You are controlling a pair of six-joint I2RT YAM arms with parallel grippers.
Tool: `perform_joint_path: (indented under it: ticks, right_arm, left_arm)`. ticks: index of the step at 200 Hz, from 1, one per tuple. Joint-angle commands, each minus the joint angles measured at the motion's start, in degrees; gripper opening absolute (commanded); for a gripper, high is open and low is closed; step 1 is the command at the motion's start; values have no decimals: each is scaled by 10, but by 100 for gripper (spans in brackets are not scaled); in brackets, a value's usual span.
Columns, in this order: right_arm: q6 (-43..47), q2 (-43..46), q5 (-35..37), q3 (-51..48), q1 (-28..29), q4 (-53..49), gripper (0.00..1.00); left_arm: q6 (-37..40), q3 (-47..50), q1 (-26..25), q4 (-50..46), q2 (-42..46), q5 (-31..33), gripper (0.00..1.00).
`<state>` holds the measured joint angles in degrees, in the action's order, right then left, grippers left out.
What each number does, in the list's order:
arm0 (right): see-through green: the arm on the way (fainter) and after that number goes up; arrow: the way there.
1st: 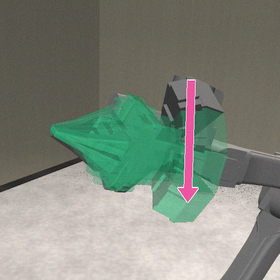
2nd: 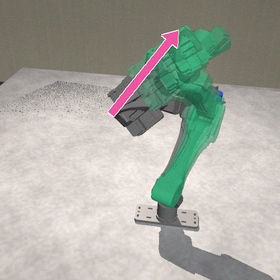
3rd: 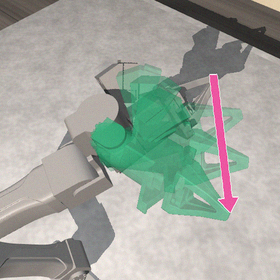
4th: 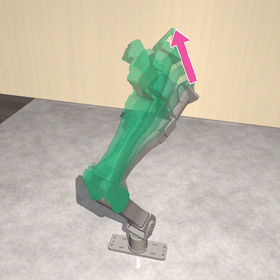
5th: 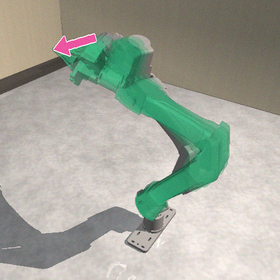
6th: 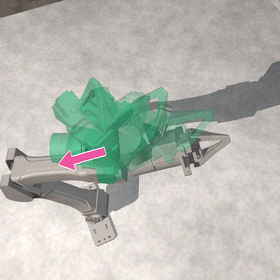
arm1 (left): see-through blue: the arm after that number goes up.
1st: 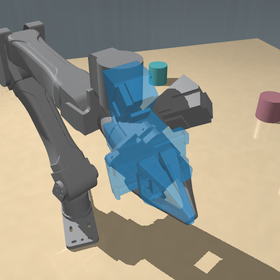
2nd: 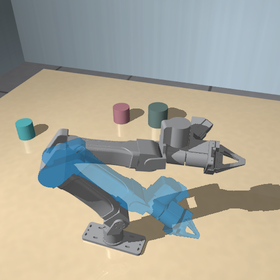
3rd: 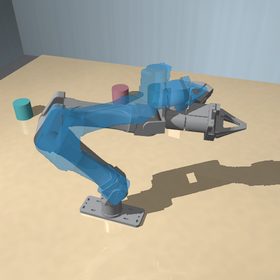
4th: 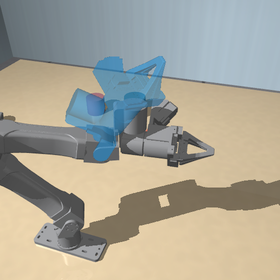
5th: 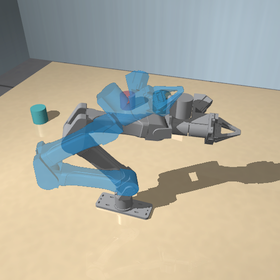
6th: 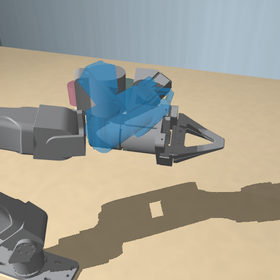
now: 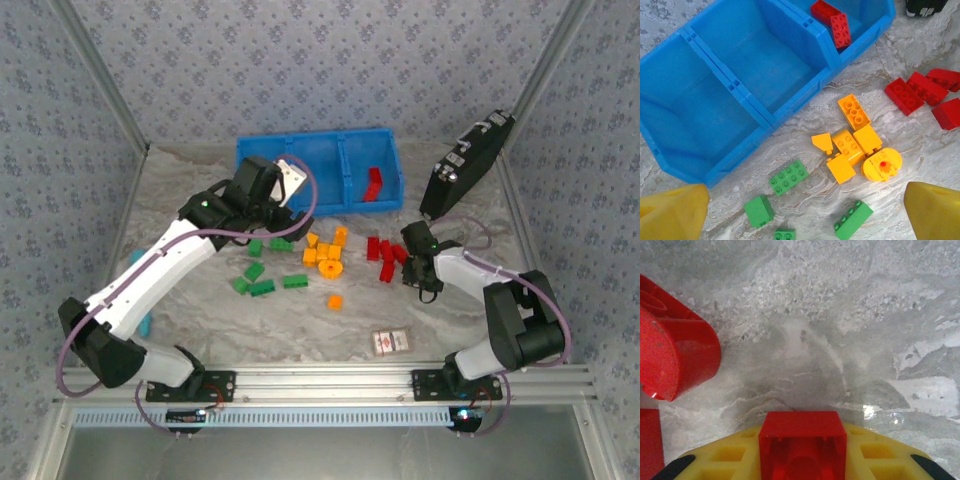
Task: Sort the legos into containers by color
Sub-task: Pick up the lego from the middle-right of the table, then place the lego in the container.
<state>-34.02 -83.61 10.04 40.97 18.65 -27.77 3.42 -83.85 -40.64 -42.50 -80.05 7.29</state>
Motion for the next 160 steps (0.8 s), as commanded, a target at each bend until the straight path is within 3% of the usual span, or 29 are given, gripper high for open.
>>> perform_joint_path:
  ticks: [1,27,59,110,160]
  right_arm:
    - [12,20,-24,22,2,-29,32]
    - [39,44,-14,84,4,-64,31]
    - [79,6,-7,215,4,-86,30]
    - [125,-173,-30,444,-1,-44,30]
    - [109,-386,-46,673,-4,-83,30]
  left_arm:
    - [12,-24,-3,27,-6,12,100]
    - [4,-45,23,19,-22,-6,100]
    - [6,-52,46,22,-27,-15,100]
    - [17,-49,70,21,-37,-17,100]
    - [33,-54,96,2,-52,-15,100]
